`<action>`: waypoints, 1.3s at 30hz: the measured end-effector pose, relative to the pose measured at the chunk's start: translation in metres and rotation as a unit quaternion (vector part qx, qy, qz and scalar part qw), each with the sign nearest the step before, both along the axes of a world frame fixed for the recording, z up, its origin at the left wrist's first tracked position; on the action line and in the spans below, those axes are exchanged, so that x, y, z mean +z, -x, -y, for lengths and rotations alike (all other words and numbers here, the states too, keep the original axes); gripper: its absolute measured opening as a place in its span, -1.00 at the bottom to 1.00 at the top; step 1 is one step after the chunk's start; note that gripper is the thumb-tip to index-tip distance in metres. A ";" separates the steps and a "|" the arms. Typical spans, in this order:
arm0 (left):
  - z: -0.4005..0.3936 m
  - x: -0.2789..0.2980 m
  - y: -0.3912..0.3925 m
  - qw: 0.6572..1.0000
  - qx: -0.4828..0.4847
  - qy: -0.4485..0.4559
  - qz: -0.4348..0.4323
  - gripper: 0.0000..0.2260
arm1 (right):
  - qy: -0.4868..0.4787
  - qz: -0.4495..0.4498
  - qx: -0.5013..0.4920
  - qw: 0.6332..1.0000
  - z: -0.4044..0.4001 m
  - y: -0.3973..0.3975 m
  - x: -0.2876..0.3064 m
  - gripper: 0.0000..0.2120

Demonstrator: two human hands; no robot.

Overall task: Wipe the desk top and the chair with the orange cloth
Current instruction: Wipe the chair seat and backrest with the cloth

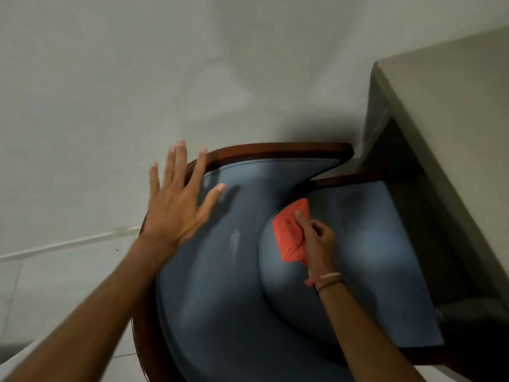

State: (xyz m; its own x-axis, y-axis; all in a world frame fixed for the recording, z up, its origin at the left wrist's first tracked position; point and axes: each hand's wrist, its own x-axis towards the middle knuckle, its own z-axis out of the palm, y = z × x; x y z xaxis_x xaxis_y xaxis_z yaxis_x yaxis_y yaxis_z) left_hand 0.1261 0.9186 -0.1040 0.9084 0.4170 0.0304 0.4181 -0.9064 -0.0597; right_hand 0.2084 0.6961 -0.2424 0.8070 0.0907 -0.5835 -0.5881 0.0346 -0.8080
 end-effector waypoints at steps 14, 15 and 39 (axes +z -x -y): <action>-0.049 -0.041 0.027 0.999 -0.040 0.009 -0.027 -0.41 | 0.069 0.263 0.150 0.951 -0.108 0.088 -0.055 -0.65; -0.049 -0.042 0.027 0.999 -0.040 0.014 -0.024 -0.42 | 0.061 0.290 0.200 0.934 -0.096 0.105 -0.049 -0.66; -0.050 -0.039 0.027 0.998 -0.015 0.057 -0.018 -0.44 | 0.072 0.020 0.577 0.813 0.032 0.127 -0.028 -0.74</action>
State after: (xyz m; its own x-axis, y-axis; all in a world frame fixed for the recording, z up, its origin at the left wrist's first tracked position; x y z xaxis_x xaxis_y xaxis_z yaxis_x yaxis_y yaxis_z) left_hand 0.0988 0.9683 -0.1429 0.9198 0.3893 -0.0496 0.3910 -0.9199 0.0299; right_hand 0.0818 0.6638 -0.2708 0.2510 0.7353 -0.6295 -0.1342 -0.6176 -0.7749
